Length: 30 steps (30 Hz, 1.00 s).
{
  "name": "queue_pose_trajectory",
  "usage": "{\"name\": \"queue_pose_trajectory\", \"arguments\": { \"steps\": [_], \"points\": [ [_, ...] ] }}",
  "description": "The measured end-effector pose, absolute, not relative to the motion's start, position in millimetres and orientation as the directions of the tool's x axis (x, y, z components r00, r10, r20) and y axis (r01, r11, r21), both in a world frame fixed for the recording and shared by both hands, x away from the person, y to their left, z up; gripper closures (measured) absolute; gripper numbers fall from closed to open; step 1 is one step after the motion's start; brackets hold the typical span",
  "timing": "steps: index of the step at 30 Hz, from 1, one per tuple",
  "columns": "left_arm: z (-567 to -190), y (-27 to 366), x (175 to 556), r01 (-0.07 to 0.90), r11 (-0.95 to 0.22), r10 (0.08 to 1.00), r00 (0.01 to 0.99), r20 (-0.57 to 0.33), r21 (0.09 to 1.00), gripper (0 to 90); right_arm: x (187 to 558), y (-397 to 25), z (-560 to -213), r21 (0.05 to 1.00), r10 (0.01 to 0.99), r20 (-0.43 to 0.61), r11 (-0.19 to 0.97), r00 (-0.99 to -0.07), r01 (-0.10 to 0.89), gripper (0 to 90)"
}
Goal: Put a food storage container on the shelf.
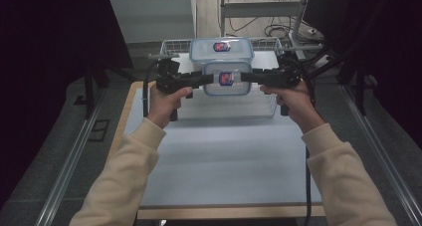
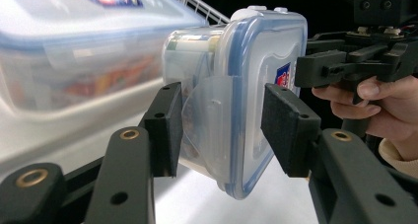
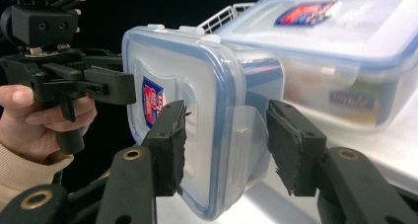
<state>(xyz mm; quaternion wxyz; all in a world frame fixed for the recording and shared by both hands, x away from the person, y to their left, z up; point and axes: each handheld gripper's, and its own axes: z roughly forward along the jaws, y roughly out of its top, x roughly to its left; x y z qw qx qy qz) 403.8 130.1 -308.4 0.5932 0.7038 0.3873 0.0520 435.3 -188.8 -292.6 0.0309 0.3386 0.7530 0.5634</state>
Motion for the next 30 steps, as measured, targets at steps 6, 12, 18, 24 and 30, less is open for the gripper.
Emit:
{"name": "queue_pose_trajectory", "arguments": {
  "steps": [6, 12, 18, 24, 30],
  "points": [
    [-299, 133, 417, 0.488, 0.014, 0.605, 0.691, -0.396, 0.873, 52.0, 451, -186, -277, 0.868, 0.549, 0.327, 0.147, -0.769, 0.475, 50.1],
    [-287, 136, 433, 0.481, 0.011, 0.604, 0.696, -0.389, 0.877, 52.0, 466, -182, -265, 0.868, 0.551, 0.329, 0.143, -0.767, 0.475, 50.1],
    [-273, 140, 449, 0.469, 0.013, 0.612, 0.695, -0.378, 0.883, 52.0, 482, -179, -255, 0.872, 0.543, 0.333, 0.133, -0.771, 0.471, 50.1],
    [-272, 143, 464, 0.482, 0.027, 0.607, 0.688, -0.397, 0.876, 52.0, 499, -175, -252, 0.868, 0.547, 0.339, 0.132, -0.765, 0.478, 50.1],
    [-265, 145, 481, 0.477, 0.031, 0.606, 0.689, -0.396, 0.878, 52.0, 515, -173, -245, 0.866, 0.550, 0.345, 0.126, -0.760, 0.484, 49.9]
  ]
}}
